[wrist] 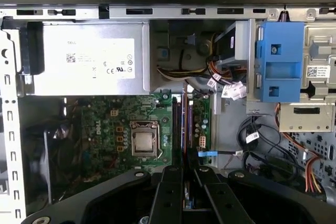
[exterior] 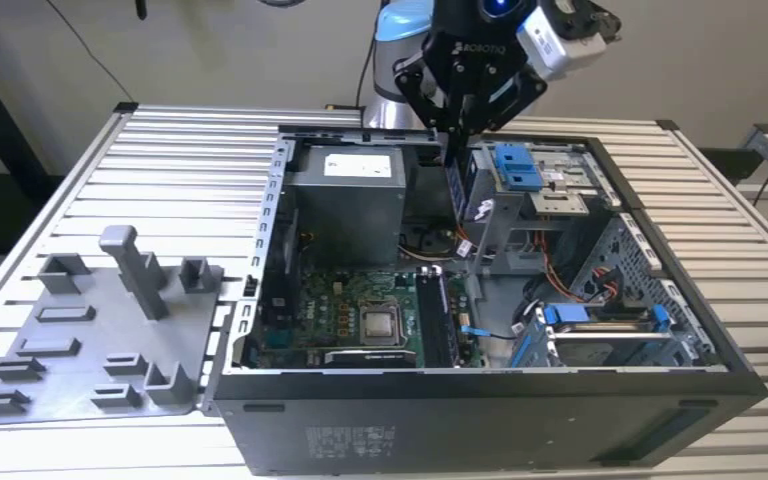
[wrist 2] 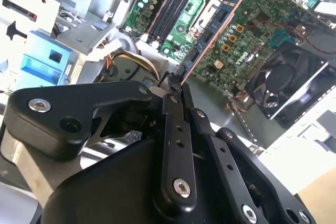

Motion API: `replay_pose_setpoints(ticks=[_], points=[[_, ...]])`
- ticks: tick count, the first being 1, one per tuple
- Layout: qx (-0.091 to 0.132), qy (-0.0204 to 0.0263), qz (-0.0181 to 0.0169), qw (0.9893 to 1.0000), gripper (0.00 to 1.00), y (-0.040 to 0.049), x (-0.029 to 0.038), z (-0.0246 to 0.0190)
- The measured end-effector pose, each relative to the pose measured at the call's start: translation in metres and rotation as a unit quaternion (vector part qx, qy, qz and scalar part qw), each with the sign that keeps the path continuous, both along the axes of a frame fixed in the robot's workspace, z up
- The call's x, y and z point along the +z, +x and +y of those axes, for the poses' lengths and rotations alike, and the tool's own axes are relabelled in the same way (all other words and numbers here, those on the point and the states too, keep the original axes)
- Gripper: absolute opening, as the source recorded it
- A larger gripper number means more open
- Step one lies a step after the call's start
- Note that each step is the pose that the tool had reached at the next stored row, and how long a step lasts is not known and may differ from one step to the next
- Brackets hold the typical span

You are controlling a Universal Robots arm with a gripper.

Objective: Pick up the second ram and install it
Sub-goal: 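Insert the second ram into the second slot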

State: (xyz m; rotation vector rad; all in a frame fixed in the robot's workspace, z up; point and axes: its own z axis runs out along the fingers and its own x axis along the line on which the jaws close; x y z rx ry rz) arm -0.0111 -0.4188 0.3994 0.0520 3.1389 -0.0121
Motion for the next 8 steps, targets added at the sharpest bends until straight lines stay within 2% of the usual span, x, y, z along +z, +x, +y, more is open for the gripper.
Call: replay_pose_setpoints(ticks=[8], points=[[-0.012, -0.0001, -0.0001, 0.9999, 0.14, 0.0027, -0.0068, -0.0022]])
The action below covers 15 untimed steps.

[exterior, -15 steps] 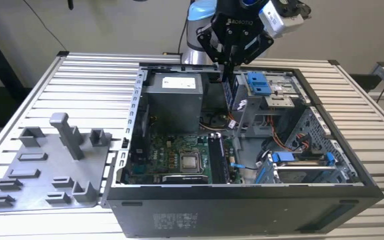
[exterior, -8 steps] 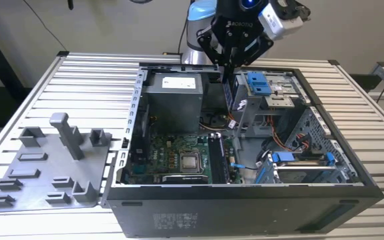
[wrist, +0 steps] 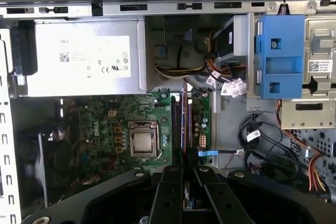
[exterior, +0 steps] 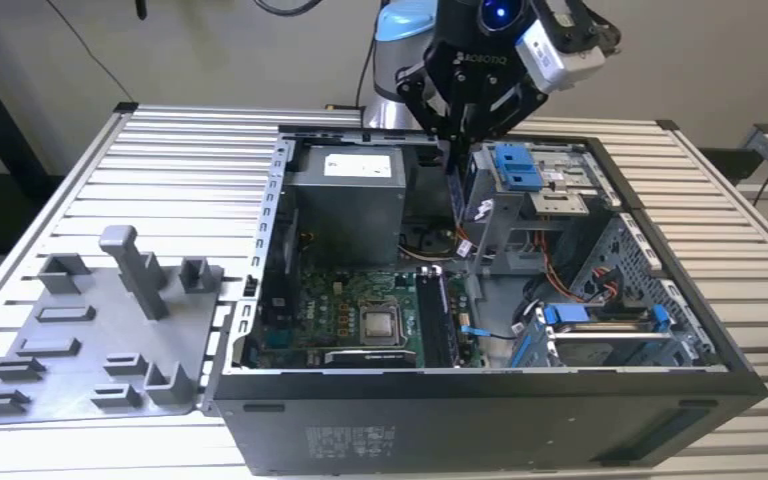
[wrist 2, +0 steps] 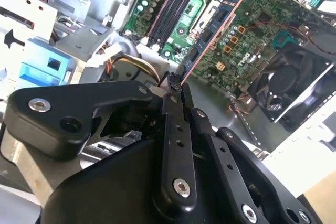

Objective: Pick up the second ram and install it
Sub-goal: 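Insert the second ram into the second slot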

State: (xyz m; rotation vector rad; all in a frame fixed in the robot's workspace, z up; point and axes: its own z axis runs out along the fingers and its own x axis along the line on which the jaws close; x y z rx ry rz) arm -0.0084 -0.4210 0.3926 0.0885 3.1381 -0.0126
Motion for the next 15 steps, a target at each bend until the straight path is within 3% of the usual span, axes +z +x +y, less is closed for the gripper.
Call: replay_pose_setpoints(ticks=[15], points=[[0.0, 0.0001, 0.0, 1.0, 0.14, 0.0078, -0.0152, -0.0018]])
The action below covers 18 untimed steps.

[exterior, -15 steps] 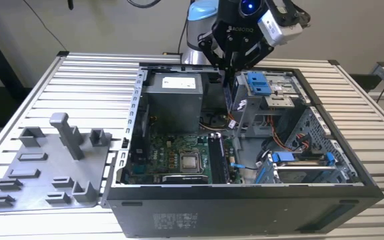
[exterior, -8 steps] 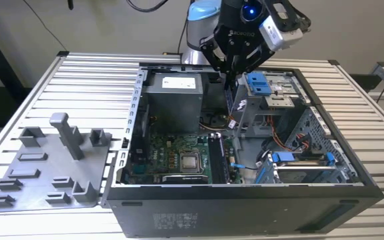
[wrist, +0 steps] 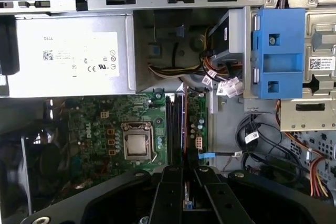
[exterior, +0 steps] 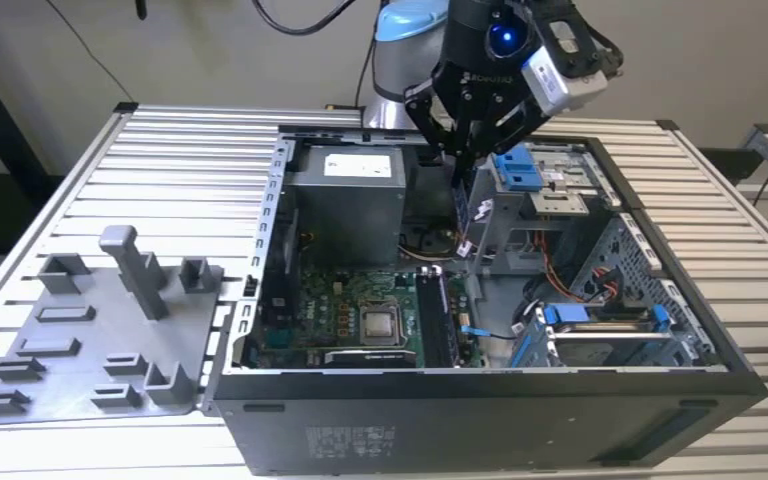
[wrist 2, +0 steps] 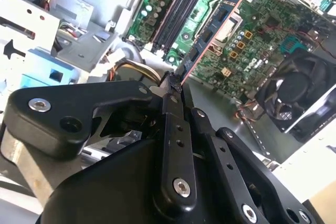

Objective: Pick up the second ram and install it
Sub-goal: 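Insert the second ram into the second slot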

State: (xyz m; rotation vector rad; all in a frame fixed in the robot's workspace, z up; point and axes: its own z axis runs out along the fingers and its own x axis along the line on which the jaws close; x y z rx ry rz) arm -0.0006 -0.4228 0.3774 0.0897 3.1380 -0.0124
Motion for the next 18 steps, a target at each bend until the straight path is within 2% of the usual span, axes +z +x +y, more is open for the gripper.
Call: replay_pose_setpoints(ticks=[9, 18], points=[[0.0, -0.0007, -0.0001, 1.0, 0.14, 0.0007, -0.0101, -0.0004], [0.0, -0.0028, -0.0023, 1.0, 0.14, 0.0007, -0.0217, -0.0004]])
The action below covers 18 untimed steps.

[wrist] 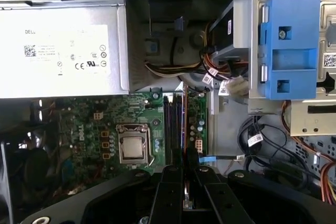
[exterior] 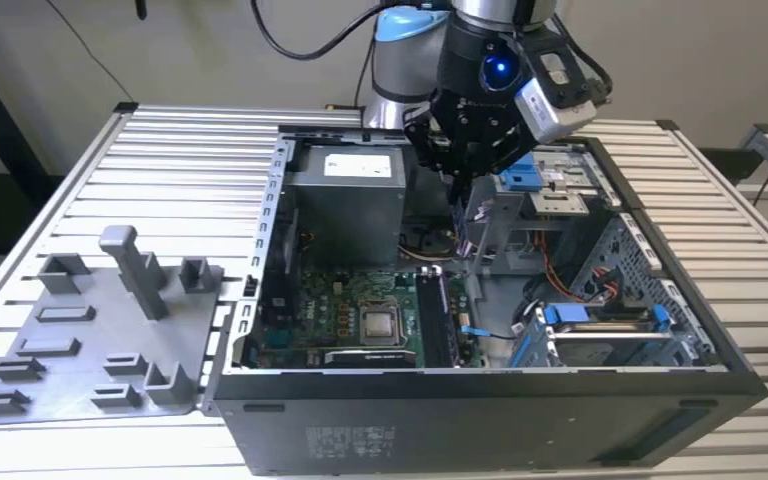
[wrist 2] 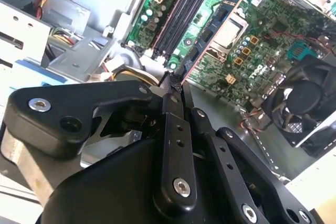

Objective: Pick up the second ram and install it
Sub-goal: 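Insert the second ram into the second slot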

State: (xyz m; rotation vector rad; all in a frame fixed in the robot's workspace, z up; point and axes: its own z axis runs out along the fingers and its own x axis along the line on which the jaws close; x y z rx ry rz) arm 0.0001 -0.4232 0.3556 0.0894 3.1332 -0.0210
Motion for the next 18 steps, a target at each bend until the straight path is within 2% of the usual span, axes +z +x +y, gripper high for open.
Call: replay_pose_setpoints(ticks=[7, 10, 18], points=[[0.0, -0.0062, -0.0004, 1.0, 0.14, 0.0001, -0.0095, -0.0001], [0.001, -0.0063, -0.002, 1.0, 0.14, 0.0001, -0.0112, -0.0005], [0.009, -0.0063, -0.0021, 0.9999, 0.14, -0.0005, -0.0242, -0.0023]])
